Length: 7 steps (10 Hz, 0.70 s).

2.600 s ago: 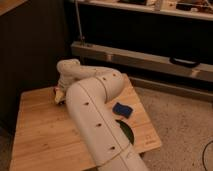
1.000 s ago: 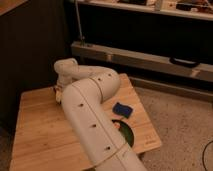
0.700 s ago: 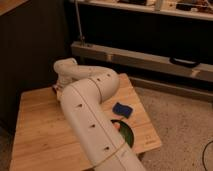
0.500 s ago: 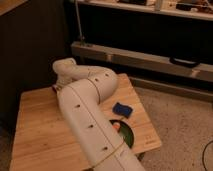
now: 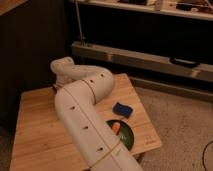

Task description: Place the eraser on the white sponge

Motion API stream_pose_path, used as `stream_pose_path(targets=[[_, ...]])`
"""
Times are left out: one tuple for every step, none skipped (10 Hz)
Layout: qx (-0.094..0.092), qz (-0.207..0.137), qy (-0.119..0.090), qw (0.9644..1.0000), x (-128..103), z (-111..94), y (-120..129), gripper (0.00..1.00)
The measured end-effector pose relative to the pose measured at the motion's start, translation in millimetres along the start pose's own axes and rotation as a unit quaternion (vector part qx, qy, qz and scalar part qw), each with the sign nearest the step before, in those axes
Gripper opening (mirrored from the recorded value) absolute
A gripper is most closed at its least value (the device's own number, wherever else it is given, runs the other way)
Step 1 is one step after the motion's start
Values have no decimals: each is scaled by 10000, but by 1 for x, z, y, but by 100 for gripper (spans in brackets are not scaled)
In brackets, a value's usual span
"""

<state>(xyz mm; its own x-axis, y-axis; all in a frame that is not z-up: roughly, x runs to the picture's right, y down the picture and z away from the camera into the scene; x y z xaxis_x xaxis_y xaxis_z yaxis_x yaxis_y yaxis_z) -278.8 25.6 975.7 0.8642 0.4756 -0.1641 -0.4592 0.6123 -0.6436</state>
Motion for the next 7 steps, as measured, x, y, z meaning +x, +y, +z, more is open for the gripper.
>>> stream_pose_path(targets=[[-26, 49, -133, 9999, -1, -14, -3, 17], [-48, 60, -253, 9997, -1, -27, -6, 9], [-97, 68, -468, 9988, 0, -51, -10, 2], [-150, 70, -681, 9975, 3, -73, -16, 0], [-212, 57, -952, 9952, 9, -99, -22, 0], [-260, 59, -1189, 9926, 17, -119, -32, 0], [-381, 96, -1459, 9885, 30, -135, -46, 0]])
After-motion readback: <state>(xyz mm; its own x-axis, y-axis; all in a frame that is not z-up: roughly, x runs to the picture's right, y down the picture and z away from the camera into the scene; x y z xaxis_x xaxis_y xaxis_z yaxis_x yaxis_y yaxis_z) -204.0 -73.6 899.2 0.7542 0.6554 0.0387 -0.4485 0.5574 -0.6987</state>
